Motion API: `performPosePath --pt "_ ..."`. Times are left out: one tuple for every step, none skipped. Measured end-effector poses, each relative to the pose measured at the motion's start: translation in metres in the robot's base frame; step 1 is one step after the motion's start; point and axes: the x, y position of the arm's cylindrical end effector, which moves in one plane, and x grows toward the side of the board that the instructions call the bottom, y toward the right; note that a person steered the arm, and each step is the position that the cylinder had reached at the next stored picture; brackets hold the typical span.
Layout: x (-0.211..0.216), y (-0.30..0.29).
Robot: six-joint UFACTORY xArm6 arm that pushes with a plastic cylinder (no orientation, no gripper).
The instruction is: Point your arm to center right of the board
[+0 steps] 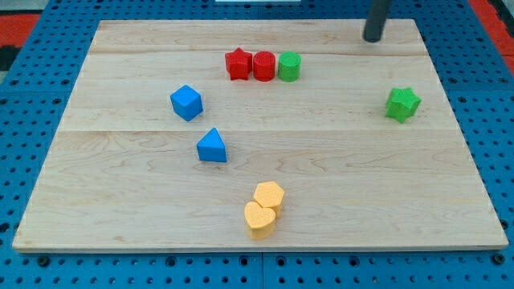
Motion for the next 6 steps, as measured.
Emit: performPosePath --pt "0.006 0.036" --pt "0.030 0.059" --pt "0.056 0.083" --pt "0.080 0.106" --pt "0.107 0.116" --pt "0.145 0.116"
